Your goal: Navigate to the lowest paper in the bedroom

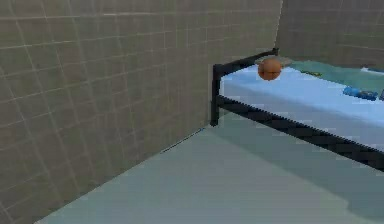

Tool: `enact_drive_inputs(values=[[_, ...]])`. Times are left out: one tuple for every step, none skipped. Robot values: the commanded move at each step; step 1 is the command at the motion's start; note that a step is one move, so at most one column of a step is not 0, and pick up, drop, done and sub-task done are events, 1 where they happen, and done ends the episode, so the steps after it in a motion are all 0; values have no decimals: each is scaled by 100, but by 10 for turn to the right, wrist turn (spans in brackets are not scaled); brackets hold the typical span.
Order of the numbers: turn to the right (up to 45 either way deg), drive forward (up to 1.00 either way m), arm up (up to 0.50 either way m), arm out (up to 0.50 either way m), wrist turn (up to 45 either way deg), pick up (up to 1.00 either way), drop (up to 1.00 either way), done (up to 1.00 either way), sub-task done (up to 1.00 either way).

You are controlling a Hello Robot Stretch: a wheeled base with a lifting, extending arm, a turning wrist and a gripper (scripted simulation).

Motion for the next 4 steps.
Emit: enact_drive_inputs(values=[[450, 0, 0, 0, 0, 0, 0, 0, 0], [360, 0, 0, 0, 0, 0, 0, 0, 0], [0, 100, 0, 0, 0, 0, 0, 0, 0], [30, 0, 0, 0, 0, 0, 0, 0, 0]])
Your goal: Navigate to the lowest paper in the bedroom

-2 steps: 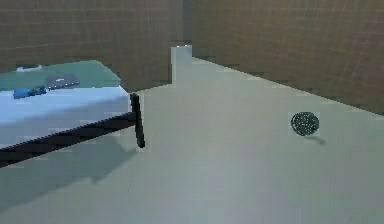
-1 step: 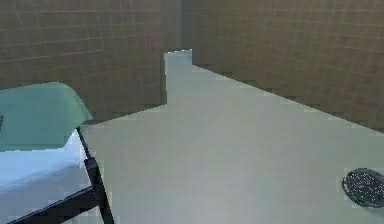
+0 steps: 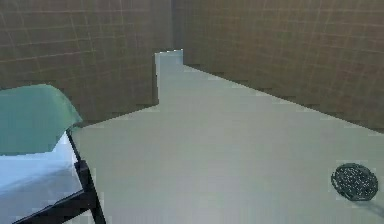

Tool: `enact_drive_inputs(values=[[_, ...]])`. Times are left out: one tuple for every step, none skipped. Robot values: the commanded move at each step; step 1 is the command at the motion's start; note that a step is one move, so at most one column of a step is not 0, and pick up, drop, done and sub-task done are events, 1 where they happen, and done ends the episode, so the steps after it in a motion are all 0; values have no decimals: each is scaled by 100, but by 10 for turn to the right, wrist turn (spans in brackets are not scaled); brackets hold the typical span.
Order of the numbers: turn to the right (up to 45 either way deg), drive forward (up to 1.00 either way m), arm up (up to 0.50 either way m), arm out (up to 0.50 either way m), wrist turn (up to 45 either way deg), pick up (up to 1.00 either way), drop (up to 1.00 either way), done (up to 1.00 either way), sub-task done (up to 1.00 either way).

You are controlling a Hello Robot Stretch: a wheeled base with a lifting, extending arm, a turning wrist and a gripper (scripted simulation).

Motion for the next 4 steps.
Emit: enact_drive_inputs(values=[[0, 100, 0, 0, 0, 0, 0, 0, 0], [60, 0, 0, 0, 0, 0, 0, 0, 0], [0, 10, 0, 0, 0, 0, 0, 0, 0], [-30, 0, 0, 0, 0, 0, 0, 0, 0]])
